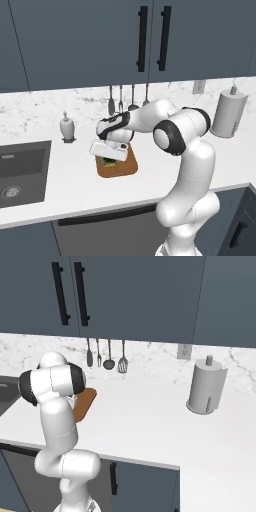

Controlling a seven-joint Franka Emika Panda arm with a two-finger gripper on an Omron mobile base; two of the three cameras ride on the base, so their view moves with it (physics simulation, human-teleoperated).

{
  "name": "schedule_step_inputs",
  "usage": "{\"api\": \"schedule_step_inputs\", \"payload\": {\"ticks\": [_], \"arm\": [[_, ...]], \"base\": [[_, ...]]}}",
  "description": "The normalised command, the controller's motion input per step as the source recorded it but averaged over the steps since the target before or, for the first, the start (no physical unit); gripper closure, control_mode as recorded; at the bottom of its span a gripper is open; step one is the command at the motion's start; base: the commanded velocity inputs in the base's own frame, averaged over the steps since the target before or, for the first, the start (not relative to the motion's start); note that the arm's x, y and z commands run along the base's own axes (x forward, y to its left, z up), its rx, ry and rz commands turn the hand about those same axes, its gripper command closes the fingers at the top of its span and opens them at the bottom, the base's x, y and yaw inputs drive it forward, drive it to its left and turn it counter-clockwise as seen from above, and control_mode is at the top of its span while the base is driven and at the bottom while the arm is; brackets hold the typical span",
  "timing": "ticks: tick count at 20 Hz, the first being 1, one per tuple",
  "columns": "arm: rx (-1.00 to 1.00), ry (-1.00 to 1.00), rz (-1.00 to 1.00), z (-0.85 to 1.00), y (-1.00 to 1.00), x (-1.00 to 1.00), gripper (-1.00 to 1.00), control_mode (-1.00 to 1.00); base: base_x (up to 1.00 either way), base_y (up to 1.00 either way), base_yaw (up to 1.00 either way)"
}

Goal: Pick up the sponge from the counter and clean the cutting board by briefly scrubbing or pressing down on the cutting board. Once finished, release the sponge.

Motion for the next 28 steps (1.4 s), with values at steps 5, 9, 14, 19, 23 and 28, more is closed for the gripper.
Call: {"api": "schedule_step_inputs", "payload": {"ticks": [5,9,14,19,23,28], "arm": [[-0.01,-0.15,0.0,-0.36,0.0,0.7,1.0,-1.0],[-0.02,-0.16,0.0,-0.34,0.0,0.8,1.0,-1.0],[-0.09,-0.18,0.0,-0.56,0.0,0.6,1.0,-1.0],[-0.06,-0.2,0.0,-0.56,0.0,0.46,1.0,-1.0],[-0.04,-0.22,0.0,-0.48,-0.04,0.37,1.0,-1.0],[0.0,-0.23,0.0,-0.46,-0.34,0.07,1.0,-1.0]], "base": [[0.0,0.0,0.0],[0.0,0.0,0.0],[0.0,0.0,0.0],[0.0,0.0,0.0],[0.0,0.0,0.0],[0.0,0.0,0.0]]}}
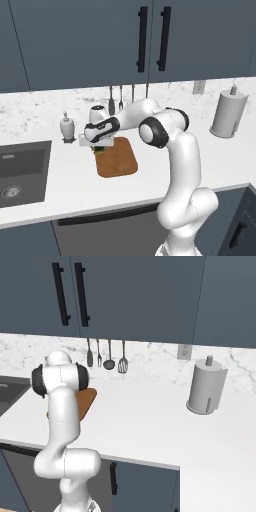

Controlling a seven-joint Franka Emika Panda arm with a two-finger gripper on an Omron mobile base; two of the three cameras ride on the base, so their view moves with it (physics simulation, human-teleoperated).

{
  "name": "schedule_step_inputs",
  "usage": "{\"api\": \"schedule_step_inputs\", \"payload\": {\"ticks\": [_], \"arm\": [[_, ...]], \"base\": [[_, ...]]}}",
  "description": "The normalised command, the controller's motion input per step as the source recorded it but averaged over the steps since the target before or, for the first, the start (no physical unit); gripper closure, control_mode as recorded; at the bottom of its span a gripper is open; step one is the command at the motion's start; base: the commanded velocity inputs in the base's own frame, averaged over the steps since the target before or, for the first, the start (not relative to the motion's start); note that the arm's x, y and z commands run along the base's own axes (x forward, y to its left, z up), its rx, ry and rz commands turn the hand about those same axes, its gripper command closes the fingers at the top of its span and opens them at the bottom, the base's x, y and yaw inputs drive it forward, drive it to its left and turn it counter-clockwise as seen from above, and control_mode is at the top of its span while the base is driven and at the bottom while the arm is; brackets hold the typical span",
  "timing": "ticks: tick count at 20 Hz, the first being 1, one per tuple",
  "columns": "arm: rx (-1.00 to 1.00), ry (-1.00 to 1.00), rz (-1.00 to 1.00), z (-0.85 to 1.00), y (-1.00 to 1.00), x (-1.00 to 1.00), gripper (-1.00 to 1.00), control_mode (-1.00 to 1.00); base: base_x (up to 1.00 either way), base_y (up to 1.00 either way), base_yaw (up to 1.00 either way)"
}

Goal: Pick up the sponge from the counter and clean the cutting board by briefly scrubbing or pressing down on the cutting board. Once finished, release the sponge.

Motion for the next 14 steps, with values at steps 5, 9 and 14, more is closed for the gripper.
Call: {"api": "schedule_step_inputs", "payload": {"ticks": [5,9,14], "arm": [[-0.02,-0.11,0.0,-0.23,-0.69,0.0,1.0,-1.0],[0.0,-0.02,0.01,-0.14,-0.84,0.08,1.0,-1.0],[0.0,0.0,0.01,-0.11,-0.83,0.17,1.0,-1.0]], "base": [[0.0,0.0,0.0],[0.0,0.0,0.0],[0.0,0.0,0.0]]}}
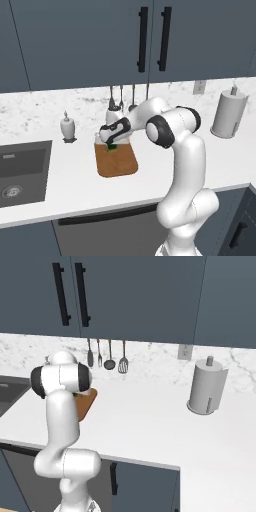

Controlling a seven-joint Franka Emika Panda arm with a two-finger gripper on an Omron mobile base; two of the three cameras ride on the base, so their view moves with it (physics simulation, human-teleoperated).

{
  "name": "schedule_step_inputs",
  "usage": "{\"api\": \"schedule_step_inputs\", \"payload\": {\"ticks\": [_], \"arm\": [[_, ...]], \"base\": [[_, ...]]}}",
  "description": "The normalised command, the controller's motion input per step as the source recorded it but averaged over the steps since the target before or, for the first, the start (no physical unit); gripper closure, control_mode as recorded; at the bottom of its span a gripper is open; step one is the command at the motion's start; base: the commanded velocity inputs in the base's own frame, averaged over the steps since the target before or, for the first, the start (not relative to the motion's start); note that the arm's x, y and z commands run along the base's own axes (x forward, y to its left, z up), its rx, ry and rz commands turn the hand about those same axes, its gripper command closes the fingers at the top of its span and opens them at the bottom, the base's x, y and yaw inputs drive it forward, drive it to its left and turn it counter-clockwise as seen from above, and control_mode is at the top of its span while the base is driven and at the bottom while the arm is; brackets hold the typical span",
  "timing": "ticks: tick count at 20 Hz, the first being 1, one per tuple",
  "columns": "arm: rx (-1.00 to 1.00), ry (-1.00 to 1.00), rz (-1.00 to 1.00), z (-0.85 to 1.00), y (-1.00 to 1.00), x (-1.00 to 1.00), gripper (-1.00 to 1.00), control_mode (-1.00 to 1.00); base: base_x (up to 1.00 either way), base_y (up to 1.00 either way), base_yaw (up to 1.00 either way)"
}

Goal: Pick up the sponge from the counter and clean the cutting board by briefly scrubbing or pressing down on the cutting board. Once finished, release the sponge.

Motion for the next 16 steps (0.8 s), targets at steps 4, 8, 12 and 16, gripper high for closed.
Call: {"api": "schedule_step_inputs", "payload": {"ticks": [4,8,12,16], "arm": [[0.0,0.0,0.04,-0.16,-0.79,0.24,1.0,-1.0],[0.0,-0.01,0.07,-0.22,-0.8,0.09,1.0,-1.0],[0.0,-0.07,0.09,-0.25,-0.79,0.0,1.0,-1.0],[0.0,-0.14,0.12,-0.14,-0.67,-0.06,1.0,-1.0]], "base": [[0.0,0.0,0.0],[0.0,0.0,0.0],[0.0,0.0,0.0],[0.0,0.0,0.0]]}}
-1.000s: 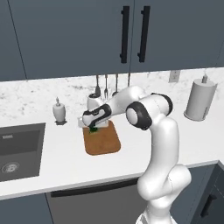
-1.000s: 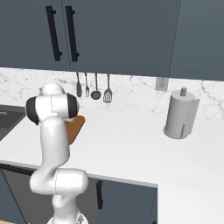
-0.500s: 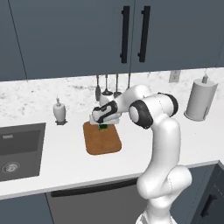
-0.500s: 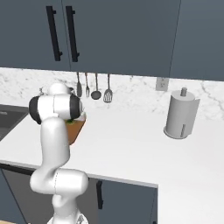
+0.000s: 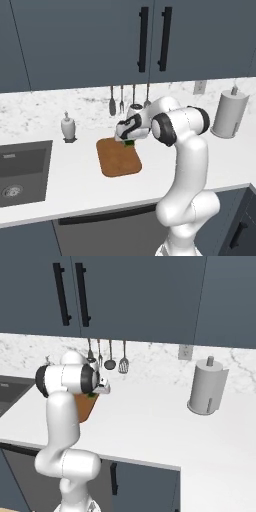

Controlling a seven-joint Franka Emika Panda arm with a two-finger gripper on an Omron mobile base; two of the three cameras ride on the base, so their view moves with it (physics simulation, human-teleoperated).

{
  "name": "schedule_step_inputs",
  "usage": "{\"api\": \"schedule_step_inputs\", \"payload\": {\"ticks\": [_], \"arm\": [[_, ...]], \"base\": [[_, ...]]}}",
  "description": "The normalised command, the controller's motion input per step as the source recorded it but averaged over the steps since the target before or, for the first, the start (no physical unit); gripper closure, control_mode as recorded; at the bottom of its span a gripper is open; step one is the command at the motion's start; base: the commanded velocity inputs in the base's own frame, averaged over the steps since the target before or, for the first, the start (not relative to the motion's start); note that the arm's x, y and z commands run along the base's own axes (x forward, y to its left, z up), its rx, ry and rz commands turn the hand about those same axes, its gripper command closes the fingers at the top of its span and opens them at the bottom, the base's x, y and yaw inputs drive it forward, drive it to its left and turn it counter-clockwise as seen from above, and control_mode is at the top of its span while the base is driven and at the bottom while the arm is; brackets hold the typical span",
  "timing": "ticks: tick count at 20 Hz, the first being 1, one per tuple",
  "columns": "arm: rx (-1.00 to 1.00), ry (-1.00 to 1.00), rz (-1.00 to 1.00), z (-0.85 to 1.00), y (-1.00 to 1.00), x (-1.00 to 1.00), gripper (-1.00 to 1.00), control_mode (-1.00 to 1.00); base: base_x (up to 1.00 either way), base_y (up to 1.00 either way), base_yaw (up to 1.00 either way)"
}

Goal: Pick up the sponge from the counter and clean the cutting board by briefly scrubbing or pressing down on the cutting board. Once finished, release the sponge.

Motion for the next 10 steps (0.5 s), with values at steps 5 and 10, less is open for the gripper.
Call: {"api": "schedule_step_inputs", "payload": {"ticks": [5,10], "arm": [[-0.02,-0.14,0.2,-0.08,-0.15,-0.28,1.0,-1.0],[0.0,-0.09,0.22,-0.08,0.0,-0.37,1.0,-1.0]], "base": [[0.0,0.0,0.0],[0.0,0.0,0.0]]}}
